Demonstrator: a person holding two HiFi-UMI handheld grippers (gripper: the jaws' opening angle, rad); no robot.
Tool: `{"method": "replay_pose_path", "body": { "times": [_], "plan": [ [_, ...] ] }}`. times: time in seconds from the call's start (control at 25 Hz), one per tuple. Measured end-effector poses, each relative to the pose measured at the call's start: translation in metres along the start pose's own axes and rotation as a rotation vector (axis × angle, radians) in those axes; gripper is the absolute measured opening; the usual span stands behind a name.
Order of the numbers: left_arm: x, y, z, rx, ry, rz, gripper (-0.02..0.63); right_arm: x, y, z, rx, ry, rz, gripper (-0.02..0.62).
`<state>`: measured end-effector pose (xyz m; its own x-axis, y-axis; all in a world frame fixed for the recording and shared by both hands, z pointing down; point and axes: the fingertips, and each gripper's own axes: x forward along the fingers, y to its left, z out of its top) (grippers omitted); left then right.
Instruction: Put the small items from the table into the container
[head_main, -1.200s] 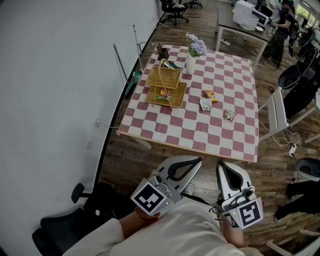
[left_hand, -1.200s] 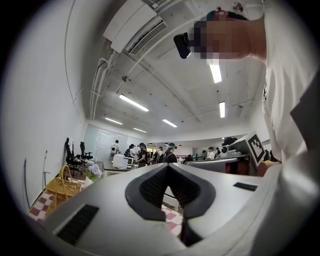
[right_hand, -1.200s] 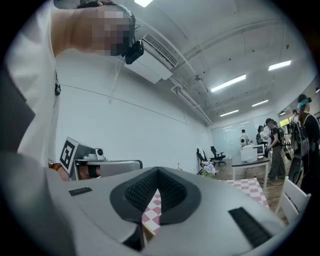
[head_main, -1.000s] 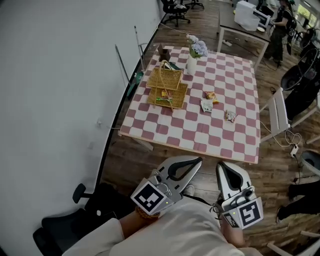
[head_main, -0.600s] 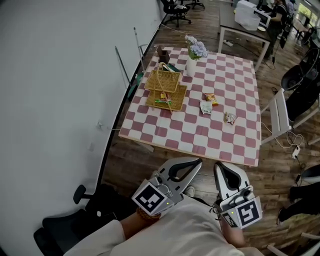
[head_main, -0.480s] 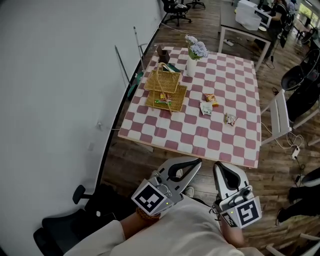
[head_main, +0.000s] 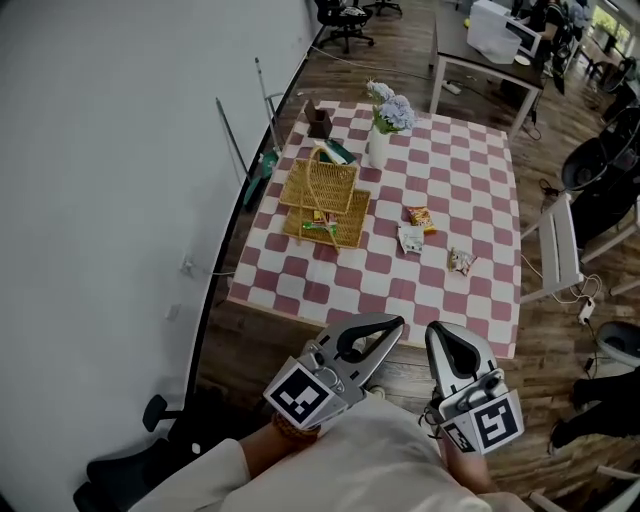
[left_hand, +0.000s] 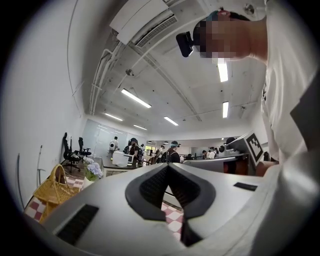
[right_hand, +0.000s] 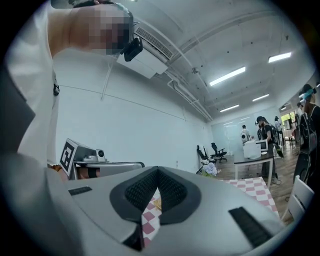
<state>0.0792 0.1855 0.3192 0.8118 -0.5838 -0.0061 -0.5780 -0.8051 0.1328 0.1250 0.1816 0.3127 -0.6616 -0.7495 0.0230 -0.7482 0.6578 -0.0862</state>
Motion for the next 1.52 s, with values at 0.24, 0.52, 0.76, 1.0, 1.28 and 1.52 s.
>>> {"method": "replay_pose_path", "body": {
  "times": [0.24, 0.52, 0.76, 1.0, 1.28, 1.52],
  "plan": [
    [0.01, 0.066, 0.016, 0.007, -0.014, -0.033, 0.028, 0.066, -0.018, 0.009, -0.02, 0.005, -0.022, 0.021],
    [0.016, 0.129, 0.022, -0.015, -0.011, -0.054, 0.028, 0.129, -0.027, 0.012, -0.032, 0.021, -0.031, 0.021],
    [0.023, 0.158, 0.025, -0.042, -0.014, -0.085, 0.028, 0.162, -0.039, 0.009, -0.021, 0.032, -0.062, 0.021],
    [0.034, 0.175, 0.02, -0.044, 0.004, -0.096, 0.028, 0.176, -0.052, 0.005, -0.02, 0.032, -0.074, 0.021],
    [0.057, 0.176, 0.015, -0.055, 0.022, -0.097, 0.028, 0.177, -0.074, 0.001, -0.023, 0.043, -0.077, 0.021],
    [0.081, 0.168, 0.009, -0.06, 0.038, -0.097, 0.028, 0.172, -0.093, -0.004, -0.035, 0.058, -0.065, 0.021]
  ]
}}
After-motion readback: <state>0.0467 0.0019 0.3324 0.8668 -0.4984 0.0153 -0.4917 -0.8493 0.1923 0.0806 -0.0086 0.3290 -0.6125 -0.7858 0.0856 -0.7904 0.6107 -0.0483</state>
